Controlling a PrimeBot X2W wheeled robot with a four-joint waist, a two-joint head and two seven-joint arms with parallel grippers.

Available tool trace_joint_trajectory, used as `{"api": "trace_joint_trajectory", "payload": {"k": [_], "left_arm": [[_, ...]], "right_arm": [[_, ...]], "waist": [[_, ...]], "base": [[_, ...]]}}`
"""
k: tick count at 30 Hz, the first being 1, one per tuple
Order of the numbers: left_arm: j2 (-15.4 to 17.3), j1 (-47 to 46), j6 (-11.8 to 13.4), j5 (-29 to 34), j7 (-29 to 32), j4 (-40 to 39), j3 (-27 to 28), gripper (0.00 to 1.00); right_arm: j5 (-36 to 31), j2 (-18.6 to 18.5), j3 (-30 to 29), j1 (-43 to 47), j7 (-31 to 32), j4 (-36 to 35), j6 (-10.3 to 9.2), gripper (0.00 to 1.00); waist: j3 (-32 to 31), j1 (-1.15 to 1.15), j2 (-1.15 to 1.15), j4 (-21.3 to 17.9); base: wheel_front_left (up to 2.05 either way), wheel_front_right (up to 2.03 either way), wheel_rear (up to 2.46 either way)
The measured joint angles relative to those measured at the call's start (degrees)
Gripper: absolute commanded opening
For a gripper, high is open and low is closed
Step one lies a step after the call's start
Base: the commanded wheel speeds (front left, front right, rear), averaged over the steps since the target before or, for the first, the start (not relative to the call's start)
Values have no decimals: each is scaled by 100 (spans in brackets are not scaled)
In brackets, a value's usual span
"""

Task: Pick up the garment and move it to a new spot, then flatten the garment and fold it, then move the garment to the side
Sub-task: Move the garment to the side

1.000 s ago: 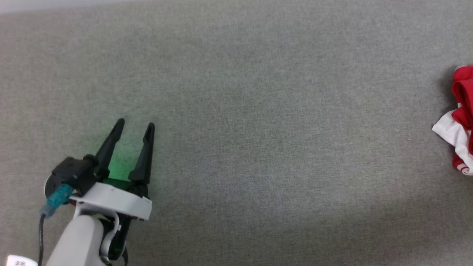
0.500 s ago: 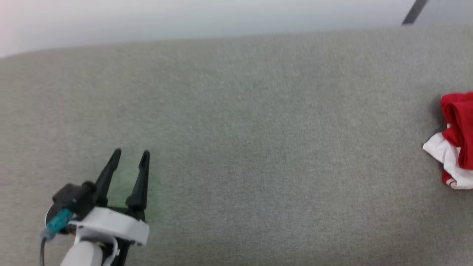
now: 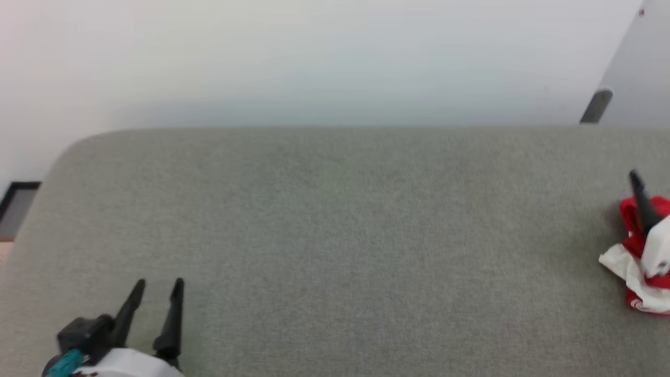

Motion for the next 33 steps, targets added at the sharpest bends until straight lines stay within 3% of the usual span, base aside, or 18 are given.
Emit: {"api": "trace_joint_trajectory", "payload": {"k": [9, 14, 23, 33], "left_arm": [[-87, 503, 104, 276, 0, -254, 590, 100], [-265, 766, 105, 455, 0, -441, 838, 100], [-315, 1024, 29, 686, 0, -527, 844, 100], [-196, 1063, 7, 683, 0, -597, 655, 100]], "right_arm": [[-1117, 689, -1703, 1905, 0, -1798, 0, 100], [-1710, 1131, -2369, 2838, -1, -2760, 0, 100], [-2162, 1897, -2885, 3986, -1, -3856, 0, 100], [-2305, 2284, -3007, 4618, -1, -4344, 0, 100]], "waist": [[-504, -1, 0, 184], [-631, 0, 0, 231], [-690, 0, 0, 252], [-698, 0, 0, 209]], "base": [[0, 0, 0], [0, 0, 0], [0, 0, 0], [0, 0, 0]]}}
